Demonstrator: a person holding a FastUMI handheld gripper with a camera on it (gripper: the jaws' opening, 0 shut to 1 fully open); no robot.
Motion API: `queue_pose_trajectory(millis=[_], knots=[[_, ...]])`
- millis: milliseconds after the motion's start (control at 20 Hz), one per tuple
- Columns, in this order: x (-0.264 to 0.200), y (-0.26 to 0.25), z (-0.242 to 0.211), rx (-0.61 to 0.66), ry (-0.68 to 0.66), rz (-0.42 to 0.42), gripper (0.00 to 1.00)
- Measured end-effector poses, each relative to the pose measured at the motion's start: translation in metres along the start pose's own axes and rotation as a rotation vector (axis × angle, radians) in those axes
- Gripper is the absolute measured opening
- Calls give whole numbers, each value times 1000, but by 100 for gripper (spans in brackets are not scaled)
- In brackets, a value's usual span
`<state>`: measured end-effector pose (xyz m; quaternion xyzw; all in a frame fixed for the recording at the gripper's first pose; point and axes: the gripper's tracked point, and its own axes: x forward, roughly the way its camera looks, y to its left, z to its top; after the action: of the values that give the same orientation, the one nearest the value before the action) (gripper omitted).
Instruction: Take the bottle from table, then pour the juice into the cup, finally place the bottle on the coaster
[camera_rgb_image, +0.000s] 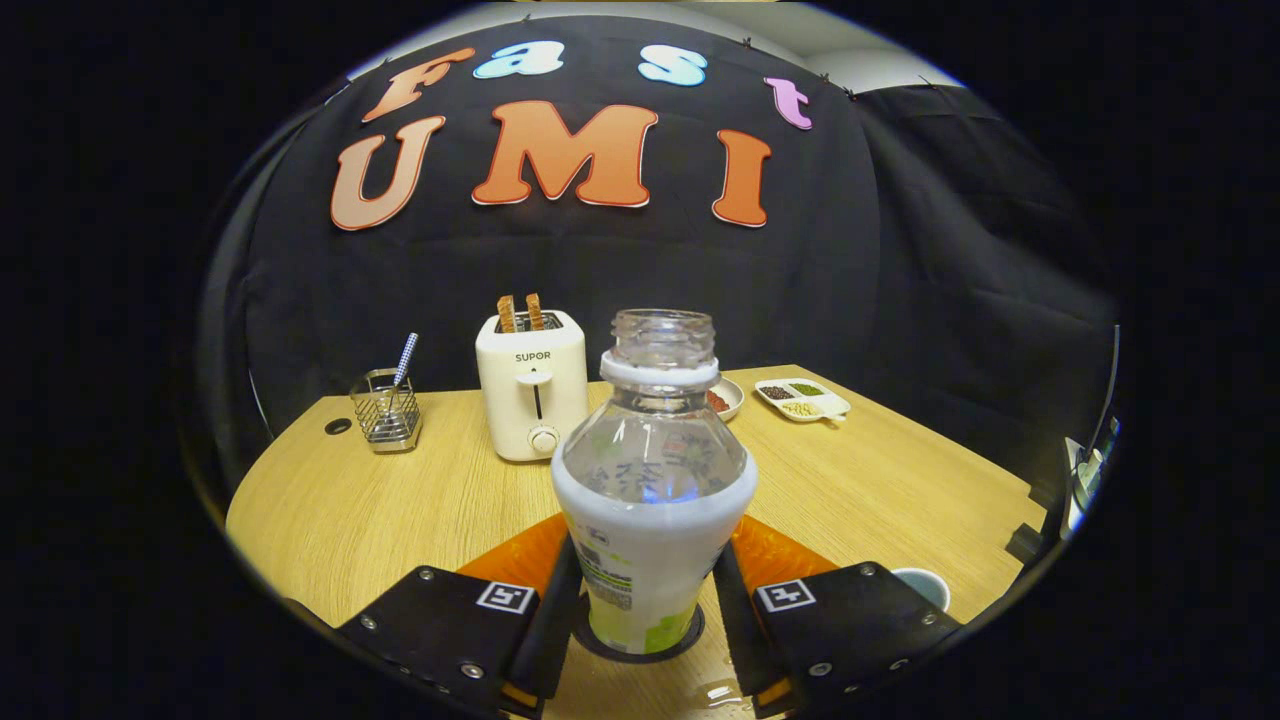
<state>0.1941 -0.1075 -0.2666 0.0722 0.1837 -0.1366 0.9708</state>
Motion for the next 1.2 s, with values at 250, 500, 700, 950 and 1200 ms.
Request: queue_pose_trajectory(millis=[250,500,700,950,1200], knots=[[0,-1,-6,5,7,-4,70],[-12,1,10,41,-33,24,97],[-35,-2,37,90,-82,69,97],[-80,-11,93,69,-181,80,97],[-148,18,138,95,-246,203,97]])
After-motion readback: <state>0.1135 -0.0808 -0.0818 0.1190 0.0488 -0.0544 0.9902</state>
